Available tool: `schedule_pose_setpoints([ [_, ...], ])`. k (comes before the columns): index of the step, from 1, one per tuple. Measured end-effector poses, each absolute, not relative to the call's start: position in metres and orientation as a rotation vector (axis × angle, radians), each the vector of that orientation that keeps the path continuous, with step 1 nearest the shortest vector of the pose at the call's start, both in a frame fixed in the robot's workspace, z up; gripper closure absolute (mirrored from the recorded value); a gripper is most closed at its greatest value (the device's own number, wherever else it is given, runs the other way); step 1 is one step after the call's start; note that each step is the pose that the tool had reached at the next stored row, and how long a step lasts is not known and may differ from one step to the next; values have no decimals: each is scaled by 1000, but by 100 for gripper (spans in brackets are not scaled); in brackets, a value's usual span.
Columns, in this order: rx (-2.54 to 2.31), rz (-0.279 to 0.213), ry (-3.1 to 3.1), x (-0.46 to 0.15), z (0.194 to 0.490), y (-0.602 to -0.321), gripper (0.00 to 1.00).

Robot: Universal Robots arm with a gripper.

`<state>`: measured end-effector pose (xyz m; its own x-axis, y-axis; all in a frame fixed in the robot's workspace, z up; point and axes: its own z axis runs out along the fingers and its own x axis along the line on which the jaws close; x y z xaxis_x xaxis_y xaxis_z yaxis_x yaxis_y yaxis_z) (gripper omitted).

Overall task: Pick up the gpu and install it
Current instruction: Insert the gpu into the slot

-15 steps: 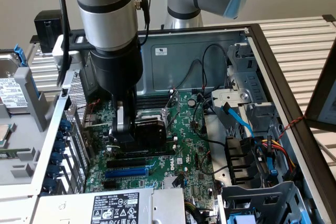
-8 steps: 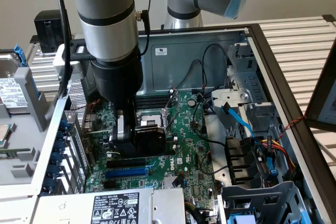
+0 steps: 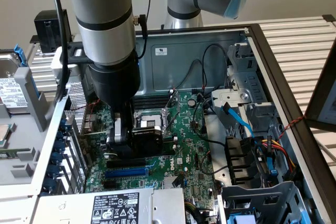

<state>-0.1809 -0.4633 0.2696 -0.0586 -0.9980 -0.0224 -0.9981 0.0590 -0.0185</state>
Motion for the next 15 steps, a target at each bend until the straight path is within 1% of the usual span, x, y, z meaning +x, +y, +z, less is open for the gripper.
schedule_pose_setpoints([
  [3,-2134,14,2264,-181,267,-463,72],
  [8,-2133,46,2263,-182,264,-463,72],
  [15,-2134,49,2264,-183,263,-463,72],
])
